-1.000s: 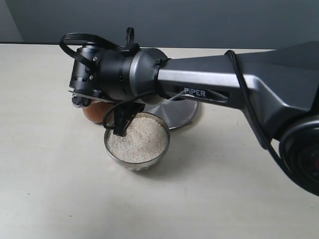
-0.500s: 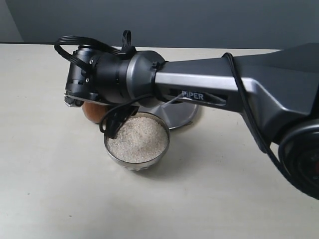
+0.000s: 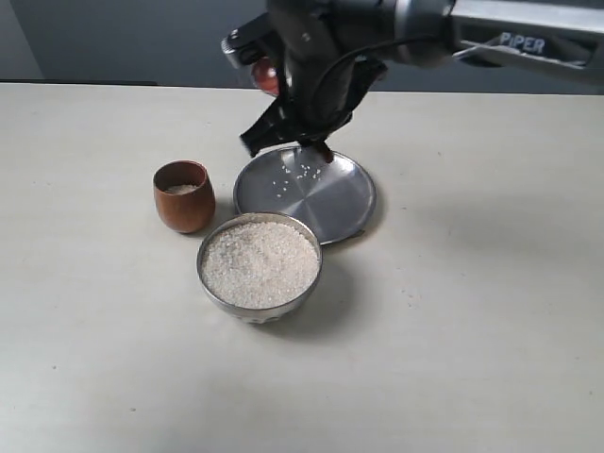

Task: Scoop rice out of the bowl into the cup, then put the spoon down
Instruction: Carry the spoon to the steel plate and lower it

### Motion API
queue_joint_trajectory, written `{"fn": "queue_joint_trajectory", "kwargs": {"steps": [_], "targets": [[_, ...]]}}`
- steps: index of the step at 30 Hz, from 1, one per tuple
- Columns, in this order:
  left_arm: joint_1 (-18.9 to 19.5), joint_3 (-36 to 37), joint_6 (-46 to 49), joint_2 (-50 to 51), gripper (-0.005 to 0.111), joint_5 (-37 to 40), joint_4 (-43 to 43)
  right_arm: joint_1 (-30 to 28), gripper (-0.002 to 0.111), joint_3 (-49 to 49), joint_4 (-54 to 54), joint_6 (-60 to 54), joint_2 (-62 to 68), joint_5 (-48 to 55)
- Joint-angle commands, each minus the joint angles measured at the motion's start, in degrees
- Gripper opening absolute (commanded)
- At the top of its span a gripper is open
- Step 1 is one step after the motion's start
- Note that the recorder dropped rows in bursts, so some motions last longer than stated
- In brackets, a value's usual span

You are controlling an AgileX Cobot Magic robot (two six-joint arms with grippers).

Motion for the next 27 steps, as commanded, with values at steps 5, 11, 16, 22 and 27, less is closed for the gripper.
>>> {"fn": "queue_joint_trajectory", "kwargs": {"steps": [5,11,16,22,27], "targets": [[0.07,-0.36,-0.31,-0.52,0.0,-0.68,-0.03,-7.8,-0.001,-0.23,10.24,-10.77,1.69,-0.1],[0.07,-0.36,-0.31,-0.52,0.0,-0.68,-0.03,-8.07,-0.001,-0.23,12.75,-12.85,6.47,-2.1],[0.07,-0.36,-0.31,-0.52,0.0,-0.68,-0.03,-8.07,-0.001,-0.23,15.94,-13.09,9.89,-4.8],[0.07,-0.36,-0.31,-0.52,0.0,-0.68,-0.03,-8.07,-0.001,-0.23,20.0,-15.8,12.32,-4.94],[0.07,-0.36,-0.31,-0.52,0.0,-0.68,-0.03,-8.07,-0.001,-0.23,20.25,-15.39,13.54,-4.85]]}}
